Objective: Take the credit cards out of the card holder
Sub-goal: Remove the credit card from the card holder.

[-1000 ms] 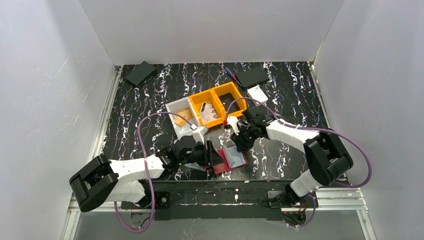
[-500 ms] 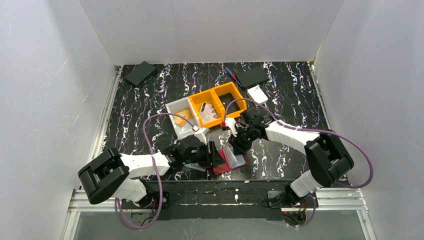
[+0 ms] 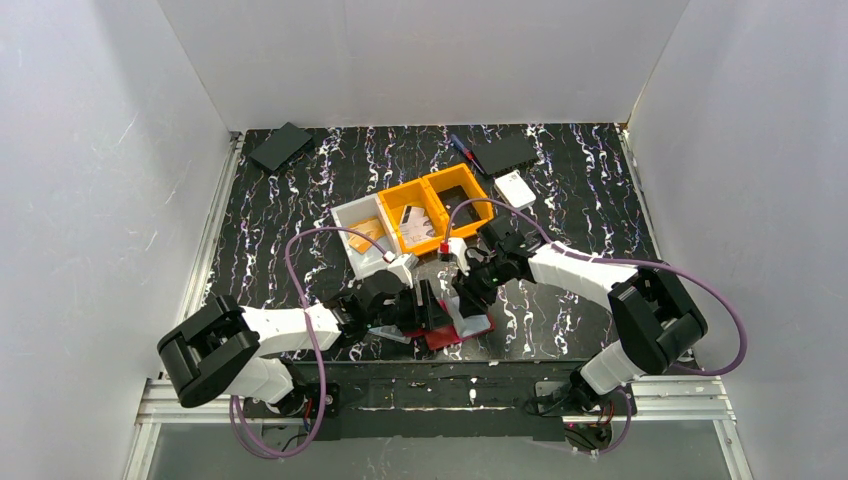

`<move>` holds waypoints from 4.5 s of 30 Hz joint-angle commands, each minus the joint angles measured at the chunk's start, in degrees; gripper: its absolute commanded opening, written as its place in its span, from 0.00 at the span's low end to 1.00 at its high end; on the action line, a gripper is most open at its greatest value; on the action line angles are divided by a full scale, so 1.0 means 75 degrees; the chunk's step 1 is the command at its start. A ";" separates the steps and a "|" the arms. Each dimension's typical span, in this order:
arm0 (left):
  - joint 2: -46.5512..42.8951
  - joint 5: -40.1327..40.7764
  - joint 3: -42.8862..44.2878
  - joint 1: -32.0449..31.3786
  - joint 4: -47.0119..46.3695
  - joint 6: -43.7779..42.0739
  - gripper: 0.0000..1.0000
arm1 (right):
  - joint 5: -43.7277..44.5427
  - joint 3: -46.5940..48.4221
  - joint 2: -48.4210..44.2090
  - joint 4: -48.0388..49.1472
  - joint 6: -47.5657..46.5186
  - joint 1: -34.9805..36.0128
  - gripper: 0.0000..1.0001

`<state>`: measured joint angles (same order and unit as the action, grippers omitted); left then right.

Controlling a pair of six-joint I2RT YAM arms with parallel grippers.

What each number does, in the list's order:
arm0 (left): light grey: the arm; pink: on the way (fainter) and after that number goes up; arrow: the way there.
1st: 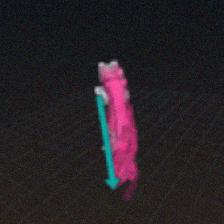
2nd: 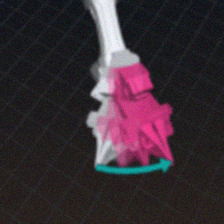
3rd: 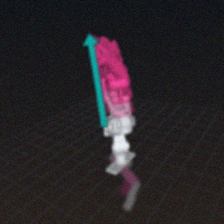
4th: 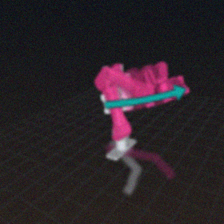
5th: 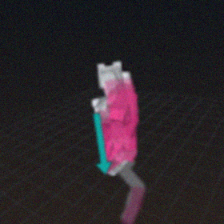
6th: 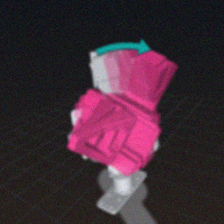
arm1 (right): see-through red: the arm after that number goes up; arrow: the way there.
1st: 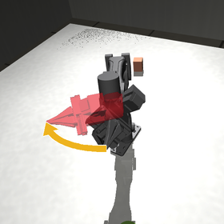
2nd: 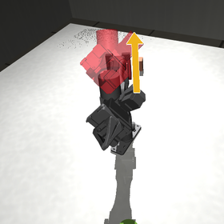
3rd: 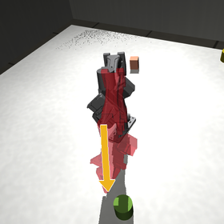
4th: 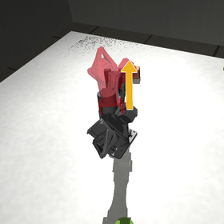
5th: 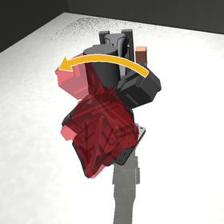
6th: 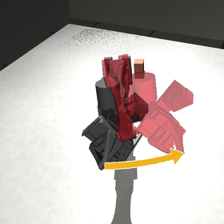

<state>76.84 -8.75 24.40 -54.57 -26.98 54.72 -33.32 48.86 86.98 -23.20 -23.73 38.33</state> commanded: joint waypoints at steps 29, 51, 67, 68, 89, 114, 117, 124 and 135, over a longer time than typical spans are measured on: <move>-0.1249 0.0468 0.1109 -0.0462 0.1593 -0.0362 0.28 | -0.0446 -0.0013 0.1680 0.1793 0.3116 0.0644 0.09; 0.0993 0.1660 0.0149 -0.0377 0.1257 0.0353 0.00 | -0.0309 0.0113 -0.0014 0.0883 0.1487 -0.0437 0.28; 0.1192 0.1543 0.0051 -0.0365 0.1255 0.0439 0.00 | 0.0139 0.0148 0.0516 0.0537 0.1431 -0.0925 0.48; 0.1194 0.1541 0.0051 -0.0365 0.1254 0.0439 0.00 | 0.0133 0.0173 0.0574 0.0503 0.1429 -0.0926 0.48; 0.1183 0.1496 0.0060 -0.0371 0.1254 0.0439 0.00 | -0.0959 0.0267 0.0273 0.0163 0.1168 -0.0891 0.45; 0.0569 0.1302 -0.0147 -0.0197 0.1251 0.0452 0.00 | -0.3564 0.0411 0.1298 0.0035 0.1329 -0.0306 0.31; 0.0560 0.1262 -0.0172 -0.0161 0.1242 0.0429 0.00 | -0.3695 0.0431 0.1372 0.0019 0.1330 -0.0295 0.36; 0.0534 0.1202 -0.0200 -0.0119 0.1242 0.0409 0.00 | -0.2505 0.0516 0.1540 0.0039 0.1345 -0.0272 0.37; 0.0084 0.1214 -0.0437 -0.0041 0.1260 0.0432 0.00 | -0.1276 0.0411 0.1069 0.0205 0.1305 -0.0270 0.27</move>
<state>79.40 -1.41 22.90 -55.55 -22.13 59.16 -53.36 51.53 96.12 -23.11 -11.77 36.51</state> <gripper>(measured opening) 0.007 0.284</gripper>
